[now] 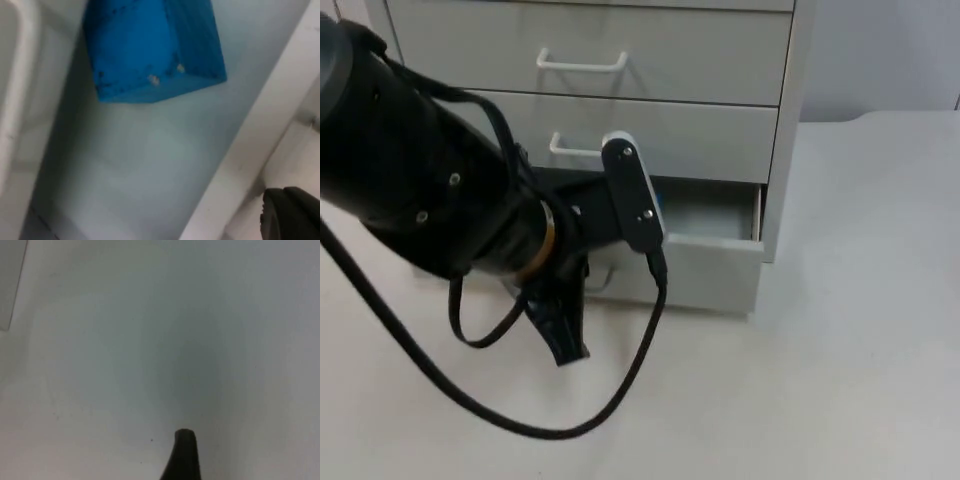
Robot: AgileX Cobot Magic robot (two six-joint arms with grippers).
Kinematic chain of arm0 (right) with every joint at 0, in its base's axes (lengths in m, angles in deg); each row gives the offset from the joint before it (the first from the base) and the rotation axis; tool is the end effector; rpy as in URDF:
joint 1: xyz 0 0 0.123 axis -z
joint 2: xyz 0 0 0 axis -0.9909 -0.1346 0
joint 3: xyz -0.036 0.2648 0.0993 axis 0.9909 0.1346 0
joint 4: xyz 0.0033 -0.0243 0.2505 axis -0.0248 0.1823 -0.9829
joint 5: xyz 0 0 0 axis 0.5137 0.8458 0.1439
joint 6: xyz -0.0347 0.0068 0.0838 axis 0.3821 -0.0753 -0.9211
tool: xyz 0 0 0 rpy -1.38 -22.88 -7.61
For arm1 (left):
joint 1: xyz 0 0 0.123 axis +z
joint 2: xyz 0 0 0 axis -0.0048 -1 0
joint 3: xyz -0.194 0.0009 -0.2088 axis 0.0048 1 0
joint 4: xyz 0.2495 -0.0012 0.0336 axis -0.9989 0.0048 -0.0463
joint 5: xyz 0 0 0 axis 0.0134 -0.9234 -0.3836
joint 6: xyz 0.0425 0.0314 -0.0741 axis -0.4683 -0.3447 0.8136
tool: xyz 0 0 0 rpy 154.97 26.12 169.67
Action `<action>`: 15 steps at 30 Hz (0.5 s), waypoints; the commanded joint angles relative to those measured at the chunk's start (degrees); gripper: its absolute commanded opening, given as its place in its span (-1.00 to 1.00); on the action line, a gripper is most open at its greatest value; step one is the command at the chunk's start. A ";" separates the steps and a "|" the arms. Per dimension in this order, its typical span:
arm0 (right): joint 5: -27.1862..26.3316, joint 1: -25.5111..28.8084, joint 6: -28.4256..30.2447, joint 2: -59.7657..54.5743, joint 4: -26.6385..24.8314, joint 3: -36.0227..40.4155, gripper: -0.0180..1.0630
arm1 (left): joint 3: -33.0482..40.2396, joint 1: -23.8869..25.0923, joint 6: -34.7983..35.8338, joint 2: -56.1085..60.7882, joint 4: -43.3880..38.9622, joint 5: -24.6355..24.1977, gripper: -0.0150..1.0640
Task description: Open the drawer with the left hand, place the block into the drawer with the right hand, then close the drawer with the left hand.
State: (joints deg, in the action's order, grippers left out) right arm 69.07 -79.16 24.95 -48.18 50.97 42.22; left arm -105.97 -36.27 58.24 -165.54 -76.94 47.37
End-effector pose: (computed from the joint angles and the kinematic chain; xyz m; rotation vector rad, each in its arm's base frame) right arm 0.2018 -0.0105 0.2904 0.0729 2.4768 -0.0131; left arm 0.2909 -0.1823 0.1052 1.4732 2.0196 0.4064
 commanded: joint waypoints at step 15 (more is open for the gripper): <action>-0.89 0.13 0.00 0.37 0.51 0.29 0.23 | -10.61 8.14 -1.04 -6.62 -0.43 1.77 -0.97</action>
State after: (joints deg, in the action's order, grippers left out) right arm 68.75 -79.16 24.95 -48.18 51.08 42.22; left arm -115.59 -29.27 56.99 -171.51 -77.15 51.22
